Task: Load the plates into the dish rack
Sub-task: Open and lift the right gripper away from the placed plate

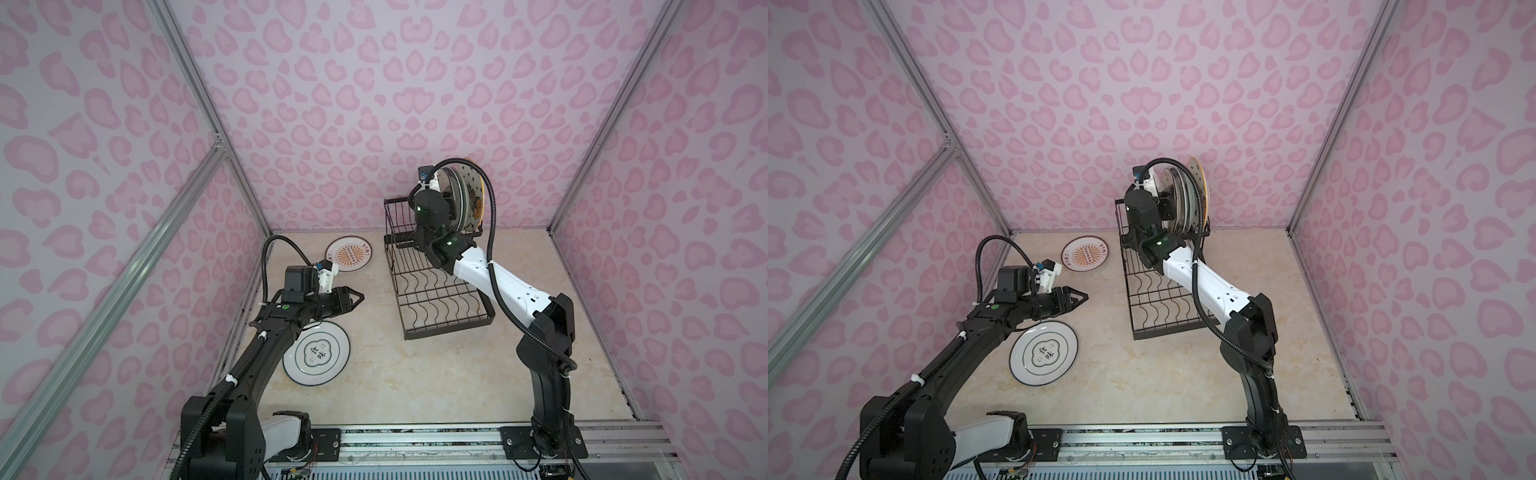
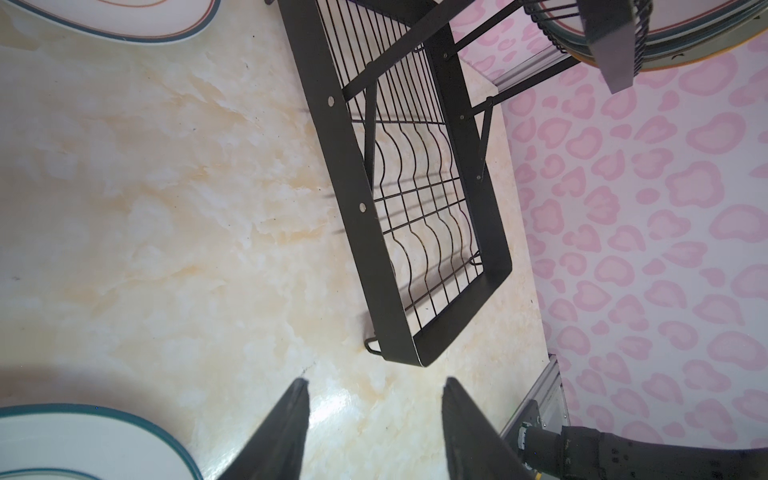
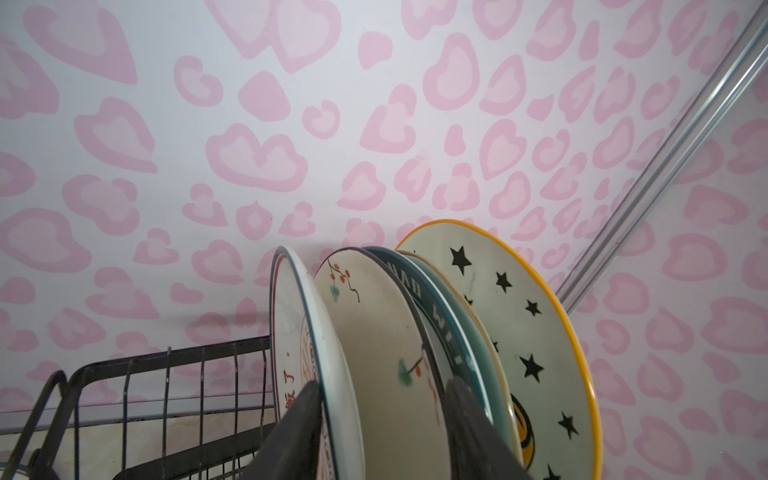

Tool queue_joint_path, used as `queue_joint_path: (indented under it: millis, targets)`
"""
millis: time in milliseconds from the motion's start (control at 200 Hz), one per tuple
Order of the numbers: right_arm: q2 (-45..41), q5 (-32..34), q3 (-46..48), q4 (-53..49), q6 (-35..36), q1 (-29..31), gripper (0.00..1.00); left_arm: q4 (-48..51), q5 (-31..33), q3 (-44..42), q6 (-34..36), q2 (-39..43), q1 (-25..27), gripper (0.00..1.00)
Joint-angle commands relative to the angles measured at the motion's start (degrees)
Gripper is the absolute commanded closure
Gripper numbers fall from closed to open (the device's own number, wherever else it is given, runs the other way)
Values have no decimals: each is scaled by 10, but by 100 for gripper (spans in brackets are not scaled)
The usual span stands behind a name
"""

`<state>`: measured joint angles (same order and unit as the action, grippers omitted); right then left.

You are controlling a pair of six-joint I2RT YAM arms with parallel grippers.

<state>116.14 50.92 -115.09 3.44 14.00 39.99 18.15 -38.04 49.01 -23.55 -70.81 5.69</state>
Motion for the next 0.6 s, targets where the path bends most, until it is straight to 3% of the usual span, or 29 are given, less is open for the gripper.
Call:
queue_joint_path:
  millis: [0,170,255,595]
  targets:
    - [5,-1,-4,-9,-4,-1,53,1,3,8,7,5,0,46]
    - [-12,-21,3,-11,-11,-1,52,0,6,8,4,4,0,46]
    - [-27,-32,9,-9,-14,-1,44,-2,10,7,1,5,0,46]
    - [-122,-87,75,25,-21,-2,32,-15,24,7,-19,8,-3,45]
